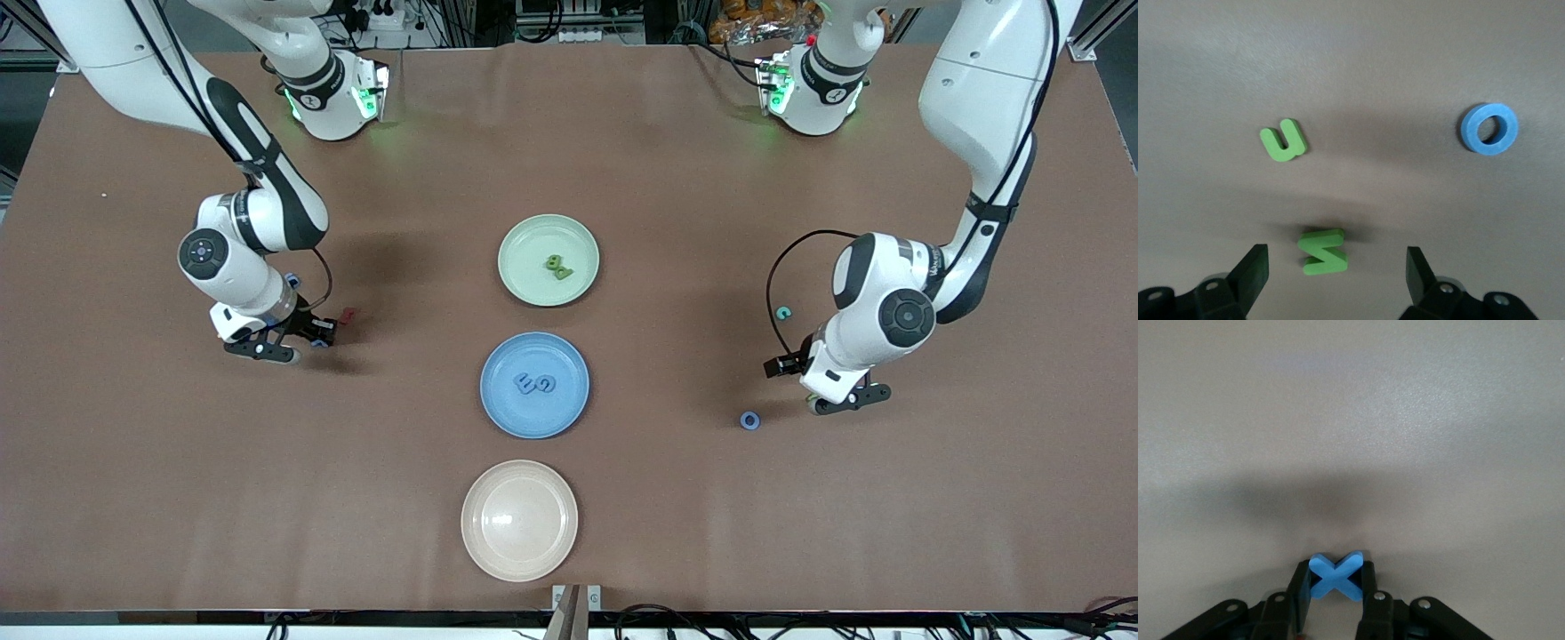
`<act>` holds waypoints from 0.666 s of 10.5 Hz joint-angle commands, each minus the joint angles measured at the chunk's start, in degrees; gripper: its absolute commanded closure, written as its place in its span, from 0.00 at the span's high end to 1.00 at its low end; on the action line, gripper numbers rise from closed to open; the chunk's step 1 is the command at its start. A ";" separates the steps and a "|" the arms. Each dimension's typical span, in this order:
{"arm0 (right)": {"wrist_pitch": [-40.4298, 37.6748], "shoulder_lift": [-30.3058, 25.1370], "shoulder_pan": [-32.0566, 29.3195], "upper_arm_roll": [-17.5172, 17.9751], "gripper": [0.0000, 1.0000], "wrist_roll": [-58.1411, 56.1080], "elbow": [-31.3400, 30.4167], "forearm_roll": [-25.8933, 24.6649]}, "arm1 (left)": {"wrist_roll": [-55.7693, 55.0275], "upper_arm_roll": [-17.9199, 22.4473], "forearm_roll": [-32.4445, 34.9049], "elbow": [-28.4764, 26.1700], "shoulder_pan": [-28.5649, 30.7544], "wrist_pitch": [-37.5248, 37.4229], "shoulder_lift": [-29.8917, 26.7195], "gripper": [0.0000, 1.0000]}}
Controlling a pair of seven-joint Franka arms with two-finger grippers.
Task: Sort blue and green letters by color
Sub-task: 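Grasp the blue X with the right gripper while the left gripper reaches letters, then place the blue X on the blue plate while the left gripper grasps green Z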
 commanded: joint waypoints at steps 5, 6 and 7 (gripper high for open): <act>-11.37 -4.47 9.60 0.62 0.22 3.41 9.04 16.43 | -0.81 -0.40 1.51 -0.53 0.45 0.90 2.00 0.79; -11.37 -4.12 12.51 0.62 0.22 6.30 10.88 16.89 | -0.81 -0.40 1.68 -0.61 0.54 0.90 2.44 0.72; -11.37 -3.07 15.84 0.62 0.22 10.16 13.68 16.90 | -0.81 -0.40 1.68 -0.96 0.54 0.90 2.44 0.66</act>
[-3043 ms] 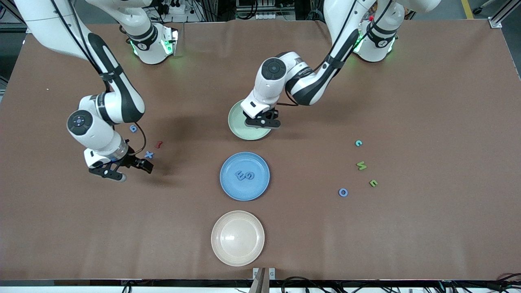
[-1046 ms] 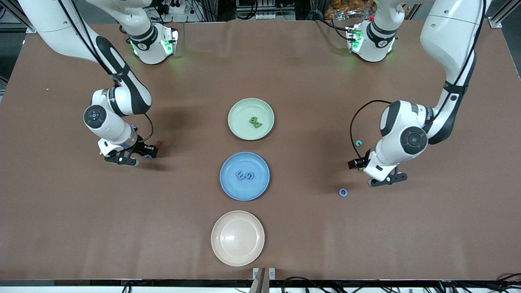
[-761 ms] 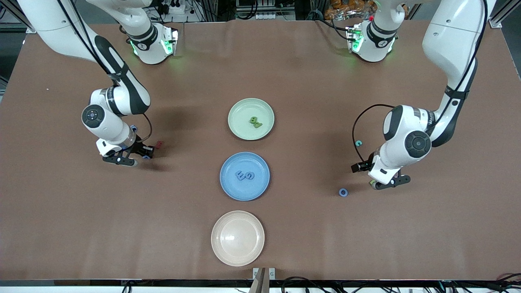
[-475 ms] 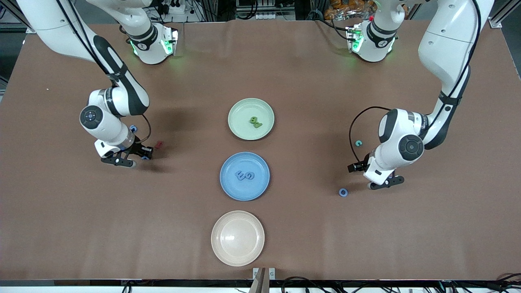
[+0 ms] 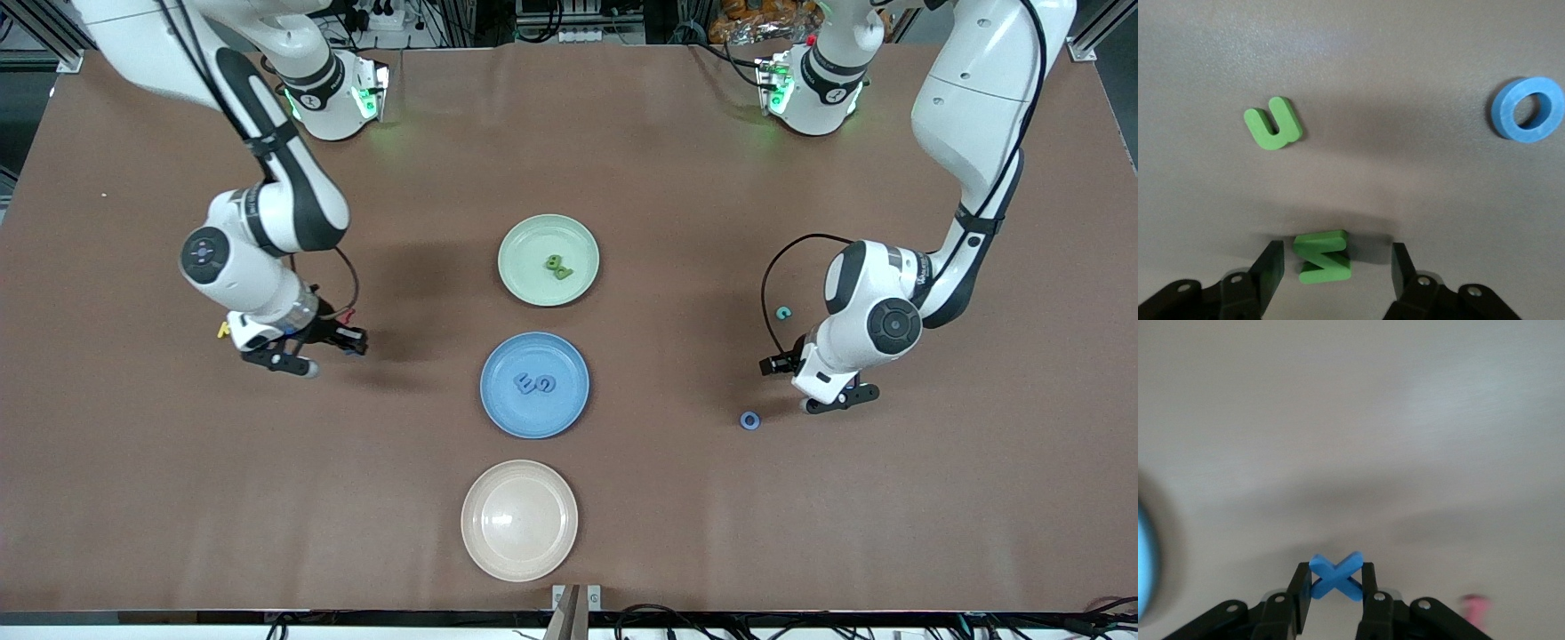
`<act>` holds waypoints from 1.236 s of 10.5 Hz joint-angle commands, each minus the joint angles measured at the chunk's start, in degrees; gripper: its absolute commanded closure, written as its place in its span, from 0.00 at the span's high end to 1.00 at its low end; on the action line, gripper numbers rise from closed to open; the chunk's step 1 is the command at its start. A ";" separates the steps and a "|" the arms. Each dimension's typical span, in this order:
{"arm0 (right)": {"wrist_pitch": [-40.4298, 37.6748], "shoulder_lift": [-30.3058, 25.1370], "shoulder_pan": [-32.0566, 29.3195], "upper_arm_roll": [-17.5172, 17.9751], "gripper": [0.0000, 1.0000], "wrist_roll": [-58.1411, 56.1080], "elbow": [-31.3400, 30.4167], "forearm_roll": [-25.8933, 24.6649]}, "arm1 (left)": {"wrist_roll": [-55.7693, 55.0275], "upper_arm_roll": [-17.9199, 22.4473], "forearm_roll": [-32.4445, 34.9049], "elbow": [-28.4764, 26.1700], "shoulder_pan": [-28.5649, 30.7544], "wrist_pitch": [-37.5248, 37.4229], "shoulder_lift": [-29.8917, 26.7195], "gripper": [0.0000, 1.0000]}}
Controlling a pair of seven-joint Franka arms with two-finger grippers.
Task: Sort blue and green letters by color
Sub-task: 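Place the blue X on the blue plate while the left gripper grasps green Z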
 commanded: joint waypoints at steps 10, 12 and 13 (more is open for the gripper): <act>-4.73 19.91 19.12 -0.16 1.00 19.86 31.18 1.21 | -5.54 -0.98 1.68 2.12 -7.00 -2.42 -1.61 0.00; -12.49 15.63 16.41 -0.16 1.00 19.24 28.04 -1.76 | -10.27 -1.07 1.15 3.52 -11.49 -2.43 -1.79 0.00; -12.42 12.20 14.56 -0.07 1.00 17.15 22.70 -4.39 | -14.21 -1.07 1.15 4.23 -14.20 -2.43 -1.79 0.00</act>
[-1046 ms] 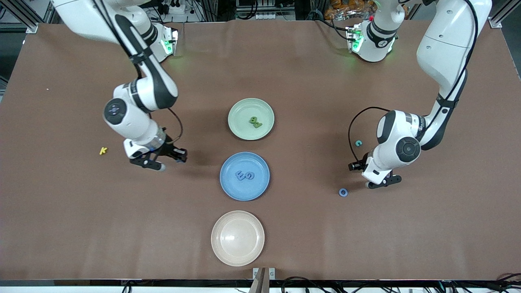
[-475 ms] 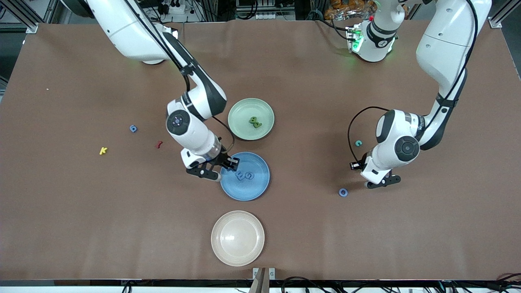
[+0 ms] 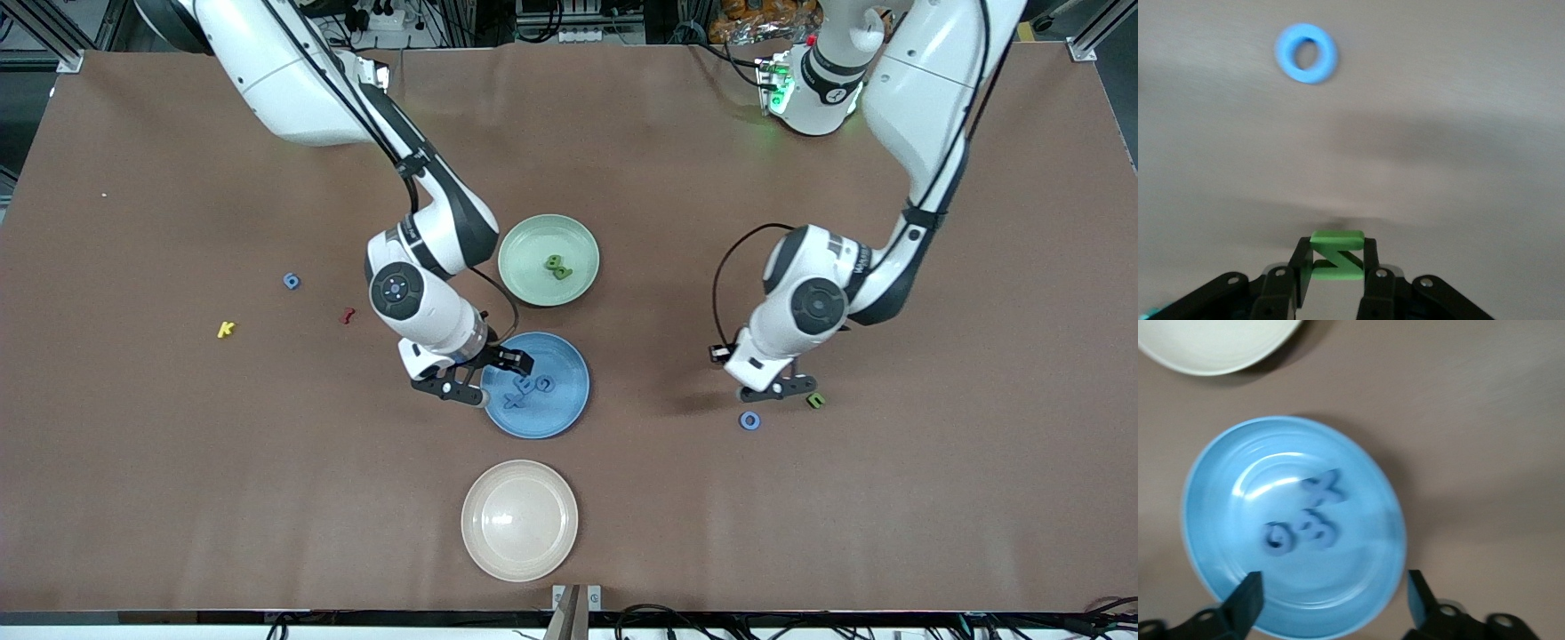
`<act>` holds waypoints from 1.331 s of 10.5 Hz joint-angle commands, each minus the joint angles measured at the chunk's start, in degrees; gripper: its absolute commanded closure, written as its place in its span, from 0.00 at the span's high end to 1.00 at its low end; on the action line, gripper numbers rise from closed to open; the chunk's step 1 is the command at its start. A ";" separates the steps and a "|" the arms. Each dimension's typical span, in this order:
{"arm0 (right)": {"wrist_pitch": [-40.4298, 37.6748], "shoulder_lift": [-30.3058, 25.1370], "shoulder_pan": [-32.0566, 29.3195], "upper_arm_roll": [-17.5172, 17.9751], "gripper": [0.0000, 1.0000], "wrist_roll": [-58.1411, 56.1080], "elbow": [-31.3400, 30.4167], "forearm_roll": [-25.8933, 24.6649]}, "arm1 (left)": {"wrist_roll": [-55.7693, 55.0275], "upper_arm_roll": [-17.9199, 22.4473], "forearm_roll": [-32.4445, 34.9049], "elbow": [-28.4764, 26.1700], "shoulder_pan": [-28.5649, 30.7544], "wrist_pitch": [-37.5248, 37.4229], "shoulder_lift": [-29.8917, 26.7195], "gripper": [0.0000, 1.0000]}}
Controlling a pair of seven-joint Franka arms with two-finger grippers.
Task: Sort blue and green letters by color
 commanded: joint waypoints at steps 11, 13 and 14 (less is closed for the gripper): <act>-2.12 -30.05 -32.68 5.53 1.00 -40.88 -40.72 -19.27 | -37.43 0.35 -3.23 9.87 -30.72 -0.57 3.51 0.00; 0.67 -32.61 -37.87 7.64 1.00 -45.73 -45.03 -19.71 | -38.41 0.35 -3.14 10.49 -31.70 0.31 4.39 0.03; 4.70 -33.22 -40.60 9.22 1.00 -47.49 -47.66 -19.71 | -38.41 0.35 -2.97 10.58 -31.70 0.83 5.01 0.07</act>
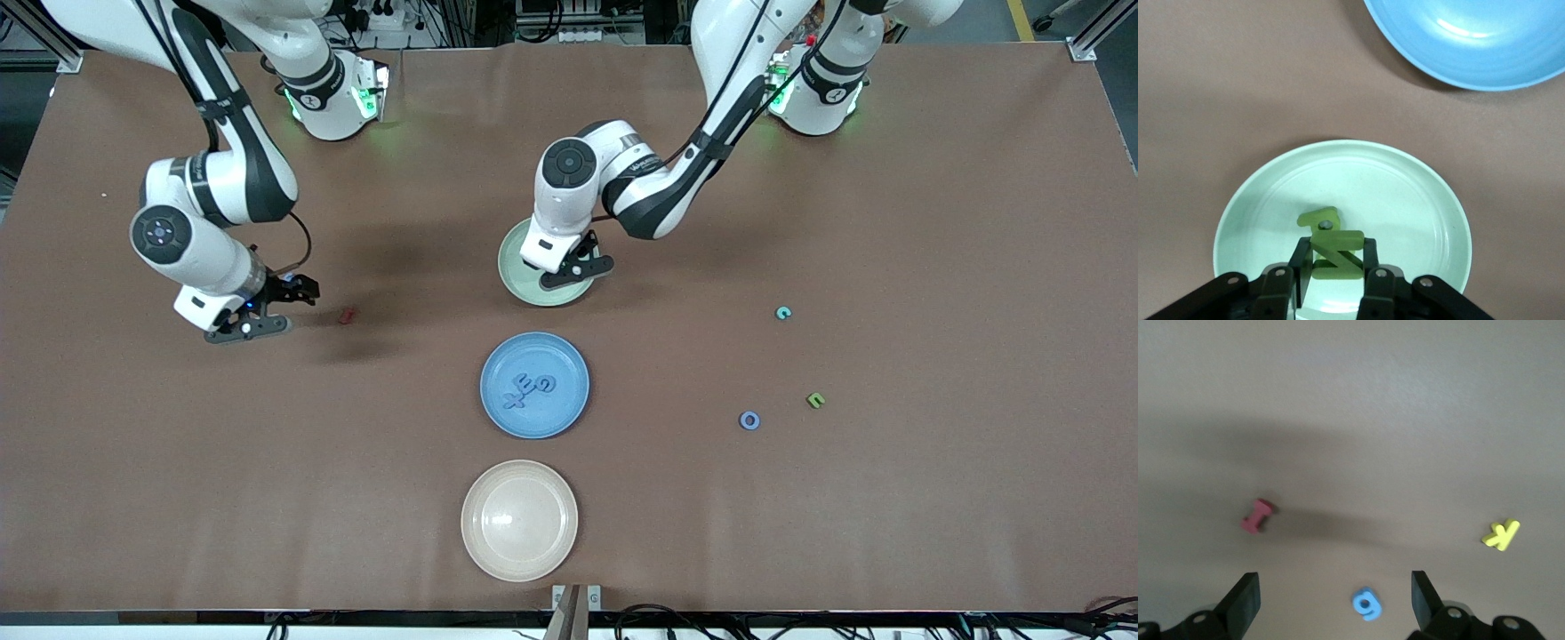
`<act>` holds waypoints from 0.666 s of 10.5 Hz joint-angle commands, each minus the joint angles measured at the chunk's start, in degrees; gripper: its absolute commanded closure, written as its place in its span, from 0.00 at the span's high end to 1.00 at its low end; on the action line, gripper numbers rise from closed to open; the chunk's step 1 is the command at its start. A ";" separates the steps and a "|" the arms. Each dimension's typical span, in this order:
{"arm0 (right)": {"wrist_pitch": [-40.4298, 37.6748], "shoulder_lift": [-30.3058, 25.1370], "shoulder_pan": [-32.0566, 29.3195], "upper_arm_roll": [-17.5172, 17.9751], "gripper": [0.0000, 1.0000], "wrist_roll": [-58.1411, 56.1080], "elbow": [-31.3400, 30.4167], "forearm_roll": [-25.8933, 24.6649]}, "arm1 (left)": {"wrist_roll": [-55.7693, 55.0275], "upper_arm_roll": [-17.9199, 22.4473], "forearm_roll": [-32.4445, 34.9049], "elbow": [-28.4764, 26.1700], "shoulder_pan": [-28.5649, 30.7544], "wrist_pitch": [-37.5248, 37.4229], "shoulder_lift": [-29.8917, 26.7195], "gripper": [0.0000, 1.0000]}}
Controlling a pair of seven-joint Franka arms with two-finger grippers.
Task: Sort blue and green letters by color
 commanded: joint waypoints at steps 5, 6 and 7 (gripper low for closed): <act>17.95 -7.25 -17.93 11.02 1.00 -10.95 -18.26 -1.18 | -0.56 0.69 -0.24 3.35 -1.43 1.80 2.87 1.00; 19.62 -7.17 -18.47 11.04 1.00 -11.31 -19.49 -1.27 | -0.47 1.04 -0.24 3.35 -1.26 1.80 2.09 1.00; 20.07 -6.73 -18.65 11.04 1.00 -11.31 -19.59 -1.27 | -0.03 1.56 -0.16 3.35 -0.13 1.63 0.95 1.00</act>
